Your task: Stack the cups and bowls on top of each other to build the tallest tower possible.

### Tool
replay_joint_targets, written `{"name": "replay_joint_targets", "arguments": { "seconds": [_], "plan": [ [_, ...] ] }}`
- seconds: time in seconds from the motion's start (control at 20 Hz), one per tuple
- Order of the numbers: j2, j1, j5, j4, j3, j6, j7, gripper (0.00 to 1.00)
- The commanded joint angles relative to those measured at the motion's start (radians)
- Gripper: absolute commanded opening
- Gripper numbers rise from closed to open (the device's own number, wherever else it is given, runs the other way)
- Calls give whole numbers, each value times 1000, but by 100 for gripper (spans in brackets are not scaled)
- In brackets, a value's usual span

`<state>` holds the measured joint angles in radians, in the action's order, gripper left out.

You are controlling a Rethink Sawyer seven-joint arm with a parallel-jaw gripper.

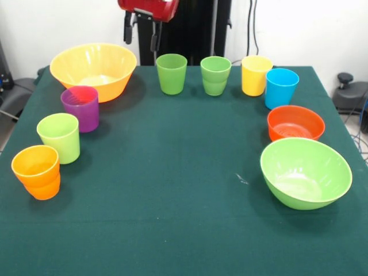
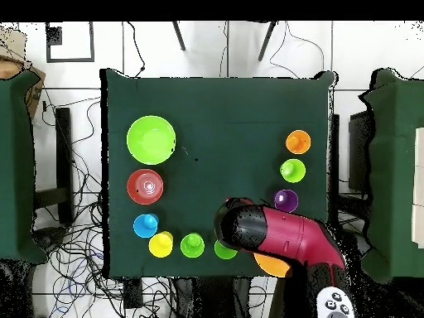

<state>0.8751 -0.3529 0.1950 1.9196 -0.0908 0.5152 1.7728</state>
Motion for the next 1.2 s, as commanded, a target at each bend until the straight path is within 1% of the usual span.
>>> {"name": "replay_joint_targets", "arguments": {
  "seconds": [0.05, 0.25, 0.5, 0.75, 1.05, 1.2],
  "plan": [
    [-101, -21, 81, -44, 107, 21, -53, 100],
    [-117, -28, 89, -55, 111, 13, -49, 100],
    [-147, -14, 114, -68, 94, -23, -27, 100],
    [-166, -16, 117, -78, 103, -29, -18, 100],
    [-167, -14, 122, -72, 102, -40, -5, 100],
    [-163, -32, 114, -67, 114, -38, -16, 100]
  ]
}}
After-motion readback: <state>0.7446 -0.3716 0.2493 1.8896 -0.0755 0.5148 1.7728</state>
